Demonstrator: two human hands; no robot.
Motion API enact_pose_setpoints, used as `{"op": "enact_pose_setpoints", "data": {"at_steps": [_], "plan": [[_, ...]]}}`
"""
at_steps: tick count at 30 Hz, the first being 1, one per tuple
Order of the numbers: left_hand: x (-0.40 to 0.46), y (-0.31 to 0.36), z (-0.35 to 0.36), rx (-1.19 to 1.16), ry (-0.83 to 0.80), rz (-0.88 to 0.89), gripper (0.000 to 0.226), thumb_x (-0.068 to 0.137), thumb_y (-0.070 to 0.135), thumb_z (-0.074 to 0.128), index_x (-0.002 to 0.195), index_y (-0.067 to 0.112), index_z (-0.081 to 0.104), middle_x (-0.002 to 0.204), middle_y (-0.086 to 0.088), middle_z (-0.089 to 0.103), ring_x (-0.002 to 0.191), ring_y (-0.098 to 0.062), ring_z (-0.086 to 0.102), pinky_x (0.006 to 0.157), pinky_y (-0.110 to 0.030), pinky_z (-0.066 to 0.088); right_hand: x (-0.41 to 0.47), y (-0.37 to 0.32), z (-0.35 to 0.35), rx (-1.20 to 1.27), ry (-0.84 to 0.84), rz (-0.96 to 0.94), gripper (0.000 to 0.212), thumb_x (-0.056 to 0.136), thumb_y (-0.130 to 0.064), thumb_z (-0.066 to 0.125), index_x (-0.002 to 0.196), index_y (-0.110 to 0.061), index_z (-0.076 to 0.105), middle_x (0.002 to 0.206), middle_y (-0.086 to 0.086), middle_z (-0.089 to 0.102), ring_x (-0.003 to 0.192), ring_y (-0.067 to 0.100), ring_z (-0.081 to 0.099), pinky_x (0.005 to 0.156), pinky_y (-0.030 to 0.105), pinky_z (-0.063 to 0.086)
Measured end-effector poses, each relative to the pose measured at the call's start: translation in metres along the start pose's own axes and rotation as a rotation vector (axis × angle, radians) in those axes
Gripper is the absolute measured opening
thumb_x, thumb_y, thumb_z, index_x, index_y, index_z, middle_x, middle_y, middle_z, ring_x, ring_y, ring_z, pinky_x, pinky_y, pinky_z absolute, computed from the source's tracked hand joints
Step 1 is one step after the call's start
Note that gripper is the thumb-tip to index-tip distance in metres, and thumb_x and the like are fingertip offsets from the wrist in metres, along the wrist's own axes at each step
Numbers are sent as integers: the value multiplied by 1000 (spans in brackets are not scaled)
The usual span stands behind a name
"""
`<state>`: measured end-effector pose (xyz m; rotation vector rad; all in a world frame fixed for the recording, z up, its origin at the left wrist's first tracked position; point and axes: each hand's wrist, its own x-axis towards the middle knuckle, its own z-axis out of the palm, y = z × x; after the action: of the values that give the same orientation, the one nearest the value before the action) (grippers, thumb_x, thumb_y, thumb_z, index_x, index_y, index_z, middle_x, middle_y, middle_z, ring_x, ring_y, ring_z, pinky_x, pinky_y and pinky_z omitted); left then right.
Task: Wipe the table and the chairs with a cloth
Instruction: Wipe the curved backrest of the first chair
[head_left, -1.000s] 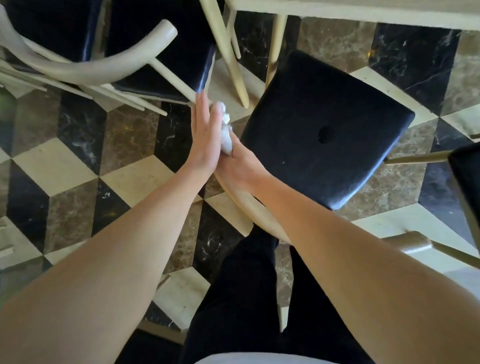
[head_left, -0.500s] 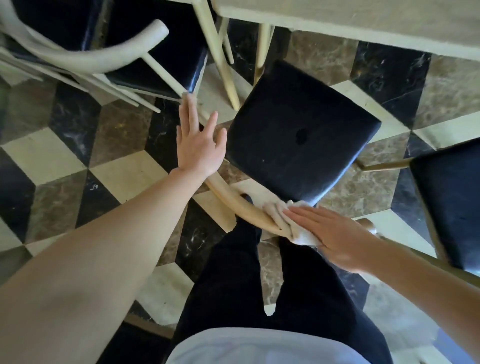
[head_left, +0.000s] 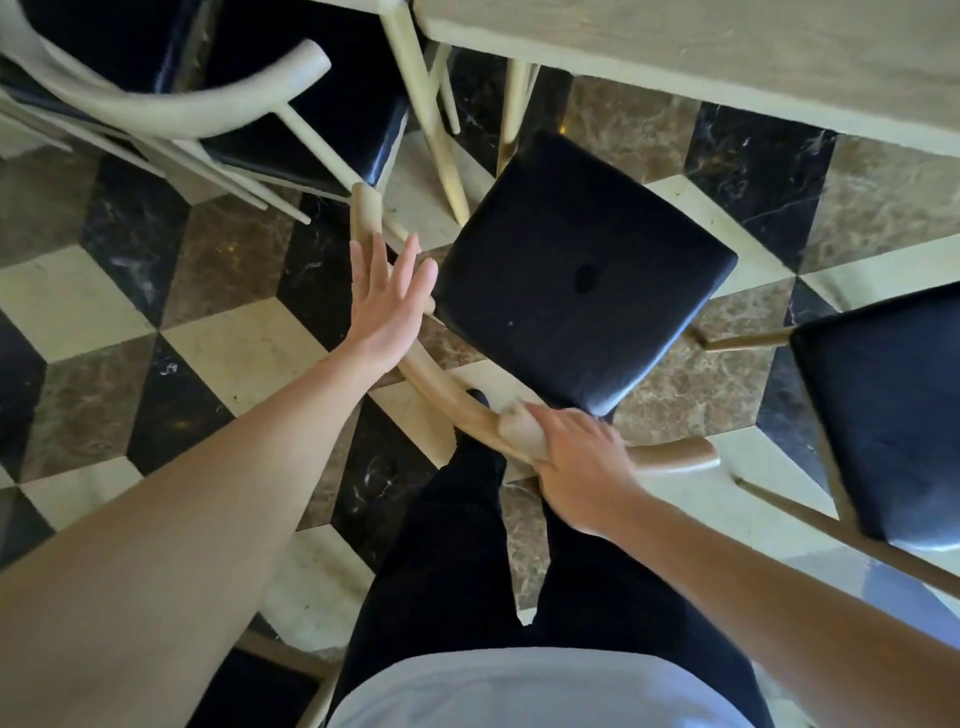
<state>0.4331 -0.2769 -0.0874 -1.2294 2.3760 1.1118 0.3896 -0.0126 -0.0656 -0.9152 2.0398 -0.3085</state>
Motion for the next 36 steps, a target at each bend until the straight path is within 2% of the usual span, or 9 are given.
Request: {"op": "enact_pose_setpoints", "data": {"at_steps": [5,10,12,15,19,23,28,31,36], "plan": [[-10,2,-16,-444,-7,33,94,82,86,31,160,41,4,171,6,-9,150,-3,-3,110,-21,10,87,-97,0,446,-12,127,55,102,-34,43,155,-29,30,150,0,48,137,26,43,115,47,33],[-4,-26,-59,-801,-64,5,97,74,95,38,156,53,10,163,17,29,148,-4,30,122,-44,19,175,-159,-40,1008,117,229,41,105,-36,43,142,-19,47,121,4,65,107,22,63,73,30,47],[-2,-26,-67,-841,-109,20,73,82,86,35,149,63,22,153,28,33,135,7,42,124,-47,21,198,-164,-64,1046,219,252,39,105,-40,40,136,-20,50,103,0,65,89,17,63,63,28,44],[4,-33,-71,-977,-92,-35,87,79,88,39,155,49,24,162,11,35,135,4,42,123,-43,21,223,-174,-87,1025,354,178,32,105,-39,40,128,-20,53,89,-2,62,70,10,57,60,27,46],[7,-42,-67,-1143,-21,-68,67,97,71,26,158,44,19,153,8,48,136,-8,51,119,-47,28,243,-184,-97,658,374,-56,53,105,-24,40,156,-32,29,133,1,61,100,14,66,82,27,57],[13,-59,-74,-1341,251,-219,68,98,70,28,158,40,22,148,-2,55,133,-23,56,113,-55,40,248,-180,-89,-278,208,-398,62,99,-11,41,158,-27,27,163,-2,28,152,23,18,125,43,13],[26,-81,-88,-1140,256,-247,64,98,64,32,155,36,34,152,0,50,137,-21,49,112,-49,39,250,-168,-91,-926,114,-654,51,95,-23,46,145,-22,40,155,0,36,147,35,20,120,53,15],[36,-71,-96,-924,149,-157,52,95,64,35,139,42,52,135,12,58,125,-8,52,107,-40,38,249,-169,-99,-1043,86,-740,44,93,-29,46,137,-24,49,147,-3,46,142,33,29,118,53,19],[49,-45,-101,-631,-3,-68,42,104,49,37,115,27,70,111,-6,70,108,-20,64,101,-38,47,227,-169,-77,-1140,-18,-864,39,91,-33,43,126,-27,61,144,-2,53,146,33,27,124,52,4]]}}
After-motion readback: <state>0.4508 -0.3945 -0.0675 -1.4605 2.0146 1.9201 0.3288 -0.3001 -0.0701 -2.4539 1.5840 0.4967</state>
